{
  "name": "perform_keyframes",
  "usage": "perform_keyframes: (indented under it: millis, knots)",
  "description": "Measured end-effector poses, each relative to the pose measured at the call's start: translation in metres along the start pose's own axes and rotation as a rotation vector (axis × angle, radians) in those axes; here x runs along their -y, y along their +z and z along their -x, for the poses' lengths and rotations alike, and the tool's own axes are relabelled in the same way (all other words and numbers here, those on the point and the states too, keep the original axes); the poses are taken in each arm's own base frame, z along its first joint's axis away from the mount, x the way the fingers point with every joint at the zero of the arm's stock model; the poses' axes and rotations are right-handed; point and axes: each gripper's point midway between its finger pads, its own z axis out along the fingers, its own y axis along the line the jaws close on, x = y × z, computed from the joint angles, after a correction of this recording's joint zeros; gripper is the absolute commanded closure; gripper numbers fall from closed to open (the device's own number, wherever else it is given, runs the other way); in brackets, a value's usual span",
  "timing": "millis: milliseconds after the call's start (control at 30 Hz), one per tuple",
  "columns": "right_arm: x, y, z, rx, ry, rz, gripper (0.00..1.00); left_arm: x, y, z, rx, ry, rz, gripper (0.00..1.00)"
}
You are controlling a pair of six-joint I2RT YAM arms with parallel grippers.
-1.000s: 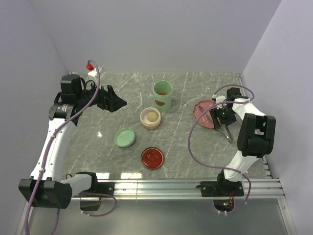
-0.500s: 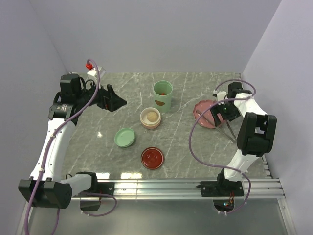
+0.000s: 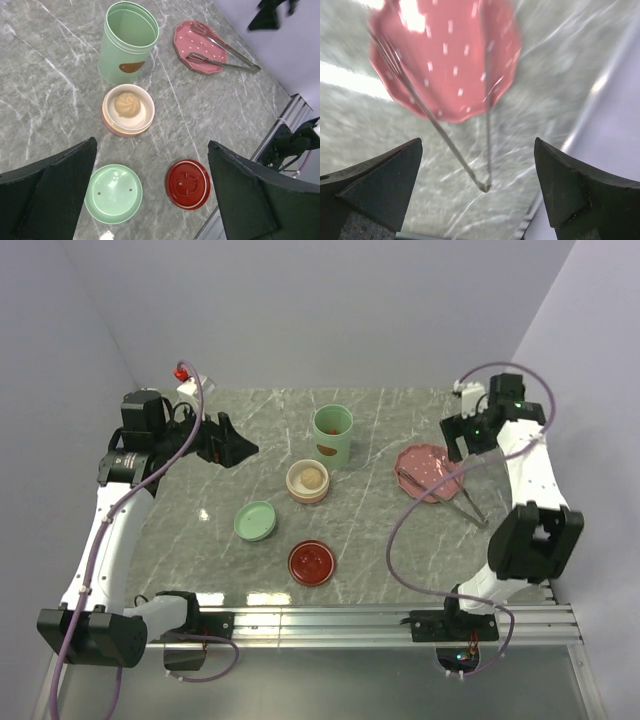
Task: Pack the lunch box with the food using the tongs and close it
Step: Put down the clamp, then pick up the lid of the lunch box with the right arm
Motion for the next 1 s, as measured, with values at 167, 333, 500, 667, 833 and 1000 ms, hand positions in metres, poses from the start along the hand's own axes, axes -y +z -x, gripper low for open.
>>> perform_keyframes:
  millis: [167, 333, 500, 667, 833, 1000]
  knots:
    - [-0.005, -0.085, 0.057, 0.304, -0.022, -0.052, 0.0, -0.002, -0.004, 0.0, 0.01, 0.022, 0.028, 0.01]
    - [-0.043, -0.134, 0.074, 0.477, -0.102, 0.038, 0.03, -0.007, -0.006, -0.013, -0.018, 0.045, 0.054, 0.0]
    - [-0.107, -0.121, 0.078, 0.45, -0.201, 0.225, 0.05, -0.02, -0.007, -0.044, -0.128, 0.114, 0.069, 0.01]
    - [-0.151, -0.077, 0.05, 0.32, -0.204, 0.36, 0.04, -0.043, -0.006, -0.103, -0.312, 0.141, 0.086, 0.01]
    - [-0.173, -0.062, 0.037, 0.265, -0.222, 0.409, 0.2, -0.048, -0.008, -0.153, -0.453, 0.173, 0.042, 0.02]
    - [-0.225, -0.045, 0.018, 0.189, -0.354, 0.497, 0.34, -0.039, -0.004, -0.166, -0.482, 0.238, -0.027, 0.03]
